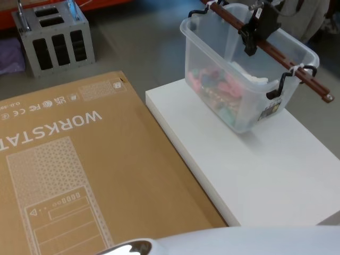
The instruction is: Use one hand to grasp the basket and place it at the designated location.
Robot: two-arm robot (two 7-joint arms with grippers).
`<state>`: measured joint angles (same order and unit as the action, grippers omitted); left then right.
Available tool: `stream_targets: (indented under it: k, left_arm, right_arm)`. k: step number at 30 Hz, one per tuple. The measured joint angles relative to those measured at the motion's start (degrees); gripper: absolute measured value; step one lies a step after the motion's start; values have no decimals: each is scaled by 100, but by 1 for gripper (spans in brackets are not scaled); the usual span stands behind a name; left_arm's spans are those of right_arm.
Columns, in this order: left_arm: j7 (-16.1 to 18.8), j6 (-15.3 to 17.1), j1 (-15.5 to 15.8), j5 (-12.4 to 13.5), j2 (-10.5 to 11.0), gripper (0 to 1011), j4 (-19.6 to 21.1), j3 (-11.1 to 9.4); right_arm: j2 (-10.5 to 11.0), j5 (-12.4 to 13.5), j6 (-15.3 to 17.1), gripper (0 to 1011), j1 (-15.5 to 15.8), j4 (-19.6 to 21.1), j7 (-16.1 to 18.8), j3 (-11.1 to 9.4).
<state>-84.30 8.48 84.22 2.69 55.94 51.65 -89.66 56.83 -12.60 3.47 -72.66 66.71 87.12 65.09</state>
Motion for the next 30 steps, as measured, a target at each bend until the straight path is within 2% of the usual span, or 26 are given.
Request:
stream_targets:
  k: [12, 30]
  left_arm:
    - [0, 0, 0, 0, 0, 0, 2, 0]
    - [0, 0, 0, 0, 0, 0, 1, 0]
  right_arm:
    - [20, 121, 150, 0, 318, 17, 53, -91]
    - [-1, 193, 321, 0, 607, 15, 106, -279]
